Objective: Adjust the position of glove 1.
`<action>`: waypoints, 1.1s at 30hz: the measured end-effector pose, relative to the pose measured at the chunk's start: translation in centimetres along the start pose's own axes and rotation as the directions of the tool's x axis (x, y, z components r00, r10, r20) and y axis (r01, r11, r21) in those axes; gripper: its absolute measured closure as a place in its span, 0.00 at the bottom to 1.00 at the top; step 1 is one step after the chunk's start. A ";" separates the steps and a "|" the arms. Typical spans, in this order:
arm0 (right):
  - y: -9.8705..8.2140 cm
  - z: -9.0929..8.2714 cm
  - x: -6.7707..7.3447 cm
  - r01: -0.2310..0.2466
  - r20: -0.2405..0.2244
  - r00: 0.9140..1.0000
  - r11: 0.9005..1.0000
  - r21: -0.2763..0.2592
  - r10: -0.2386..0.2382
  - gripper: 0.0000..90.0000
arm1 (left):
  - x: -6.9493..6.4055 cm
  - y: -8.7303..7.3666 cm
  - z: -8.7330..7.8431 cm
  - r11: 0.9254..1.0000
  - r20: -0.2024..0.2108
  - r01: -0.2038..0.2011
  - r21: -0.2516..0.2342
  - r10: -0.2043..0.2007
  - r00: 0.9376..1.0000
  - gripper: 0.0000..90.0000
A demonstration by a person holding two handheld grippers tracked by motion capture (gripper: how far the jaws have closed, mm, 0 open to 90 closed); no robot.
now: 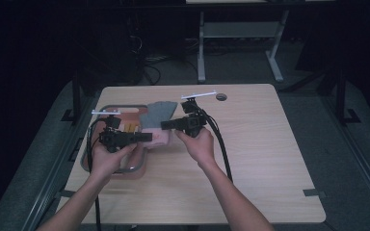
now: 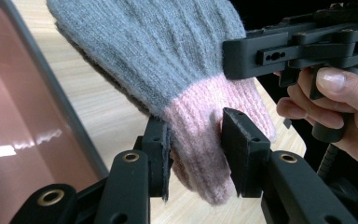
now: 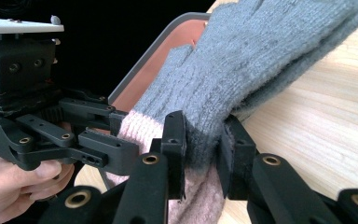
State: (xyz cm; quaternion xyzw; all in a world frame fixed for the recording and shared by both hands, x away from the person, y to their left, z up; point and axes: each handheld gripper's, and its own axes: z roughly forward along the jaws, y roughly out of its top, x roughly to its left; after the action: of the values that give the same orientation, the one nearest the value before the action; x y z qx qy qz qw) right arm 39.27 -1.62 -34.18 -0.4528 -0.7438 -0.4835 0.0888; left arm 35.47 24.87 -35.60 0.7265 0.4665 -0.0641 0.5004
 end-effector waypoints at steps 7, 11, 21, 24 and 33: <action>0.6 1.1 0.7 0.014 -0.008 1.000 1.000 0.005 -0.014 0.82 | 0.6 0.2 -1.1 1.000 -0.020 -0.001 -0.004 0.001 1.000 0.70; 0.7 1.8 0.8 0.014 -0.016 1.000 1.000 0.015 -0.013 0.82 | 0.9 0.2 -1.6 1.000 -0.030 -0.002 0.004 0.002 1.000 0.70; 1.7 3.3 2.1 0.026 -0.027 0.999 0.999 0.022 -0.026 0.82 | 1.8 0.4 -3.4 1.000 -0.047 0.007 -0.012 -0.008 0.999 0.70; 2.0 3.8 2.5 0.033 -0.033 0.999 0.999 0.022 -0.032 0.82 | 2.1 0.4 -4.0 1.000 -0.053 0.012 -0.019 -0.013 0.999 0.70; 2.4 5.6 3.5 0.056 -0.040 0.998 0.998 0.035 -0.055 0.82 | 3.0 0.2 -5.4 1.000 -0.083 0.008 -0.016 -0.010 0.996 0.71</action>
State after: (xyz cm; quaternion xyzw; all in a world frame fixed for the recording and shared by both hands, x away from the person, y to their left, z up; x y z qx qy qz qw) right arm 40.80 5.23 -33.53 -0.4208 -0.7628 -0.4811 0.0981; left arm 35.26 30.96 -34.54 0.7225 0.4907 -0.0323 0.4860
